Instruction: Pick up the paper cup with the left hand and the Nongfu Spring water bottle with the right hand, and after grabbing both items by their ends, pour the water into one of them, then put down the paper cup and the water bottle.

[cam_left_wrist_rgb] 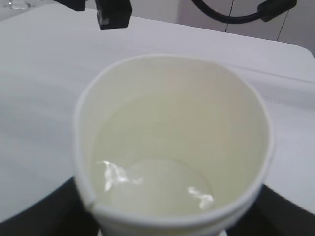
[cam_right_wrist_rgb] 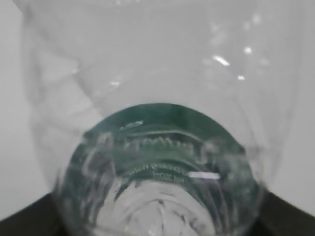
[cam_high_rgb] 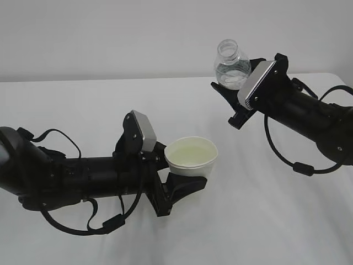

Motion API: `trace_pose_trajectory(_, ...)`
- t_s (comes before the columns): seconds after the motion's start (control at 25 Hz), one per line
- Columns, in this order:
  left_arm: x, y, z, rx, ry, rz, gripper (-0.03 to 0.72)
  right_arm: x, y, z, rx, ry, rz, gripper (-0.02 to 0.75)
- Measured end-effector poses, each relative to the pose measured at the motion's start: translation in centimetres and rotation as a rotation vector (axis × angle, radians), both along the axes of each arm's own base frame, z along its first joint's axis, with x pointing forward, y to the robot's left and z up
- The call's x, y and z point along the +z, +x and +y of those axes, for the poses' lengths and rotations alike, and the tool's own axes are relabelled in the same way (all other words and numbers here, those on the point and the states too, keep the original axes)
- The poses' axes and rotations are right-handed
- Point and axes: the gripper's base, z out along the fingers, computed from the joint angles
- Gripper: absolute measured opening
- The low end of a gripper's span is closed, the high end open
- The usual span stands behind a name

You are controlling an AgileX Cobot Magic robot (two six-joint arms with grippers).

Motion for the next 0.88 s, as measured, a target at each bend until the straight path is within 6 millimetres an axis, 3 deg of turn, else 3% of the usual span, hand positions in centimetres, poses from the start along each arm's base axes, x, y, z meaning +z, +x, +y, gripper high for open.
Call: trace_pose_trajectory(0.88, 0.0, 0.0, 0.0, 0.0, 0.0, 0.0, 0.483, 0.02, 0.04, -0.06, -0.002, 0.205, 0.15, 0.466)
